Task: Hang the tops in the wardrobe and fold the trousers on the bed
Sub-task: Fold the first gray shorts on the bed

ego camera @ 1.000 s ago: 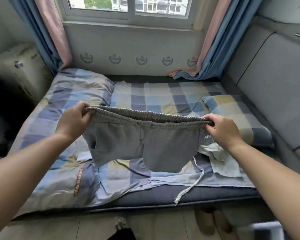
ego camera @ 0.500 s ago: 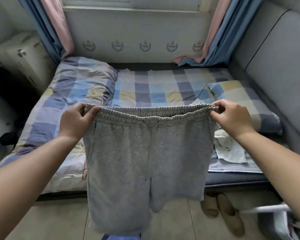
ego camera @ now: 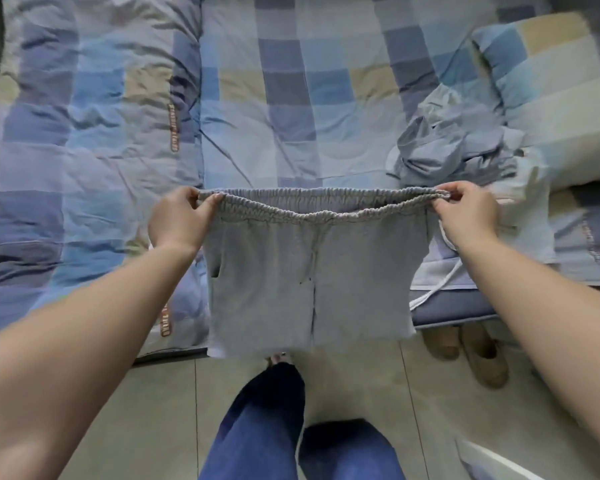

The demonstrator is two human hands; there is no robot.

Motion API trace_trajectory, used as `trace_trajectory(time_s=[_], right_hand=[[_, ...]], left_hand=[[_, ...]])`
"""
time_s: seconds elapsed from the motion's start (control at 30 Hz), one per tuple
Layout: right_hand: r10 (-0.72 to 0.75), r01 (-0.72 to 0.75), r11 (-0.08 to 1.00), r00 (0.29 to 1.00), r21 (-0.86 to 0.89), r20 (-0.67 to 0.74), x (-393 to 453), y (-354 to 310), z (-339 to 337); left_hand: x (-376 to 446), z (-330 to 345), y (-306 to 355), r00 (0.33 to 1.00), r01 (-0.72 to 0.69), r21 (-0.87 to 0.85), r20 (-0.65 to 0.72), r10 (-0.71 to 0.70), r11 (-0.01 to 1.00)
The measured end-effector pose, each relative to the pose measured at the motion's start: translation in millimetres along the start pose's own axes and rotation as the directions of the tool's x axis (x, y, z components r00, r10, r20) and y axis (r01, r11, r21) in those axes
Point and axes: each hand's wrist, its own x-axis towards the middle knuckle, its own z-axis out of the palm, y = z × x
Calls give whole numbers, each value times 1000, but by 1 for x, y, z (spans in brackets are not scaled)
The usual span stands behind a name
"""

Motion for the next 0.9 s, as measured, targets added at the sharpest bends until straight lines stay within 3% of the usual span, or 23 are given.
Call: trace_trajectory(time_s=[0.2, 0.43, 0.63, 0.73, 0.9], right_hand=[[-9, 2, 988, 999, 155, 40, 80, -20, 82], [-60, 51, 997, 986, 61, 157, 173, -7, 199], [-206, 250, 960, 935, -124, 290, 223, 20, 279], [-209, 281, 943, 919, -181, 335, 242, 25, 300], [-167, 281, 933, 890, -223, 423, 258, 34, 332]], left_hand=[[100, 64, 9, 996, 86, -145, -7, -88, 986], [189, 167, -11, 997, 50, -194, 59, -39, 980], [225, 242, -37, 993, 79, -171, 103, -62, 982], [236, 268, -43, 989, 72, -148, 136, -52, 986], [252, 308, -67, 962, 205, -258, 232, -145, 944]])
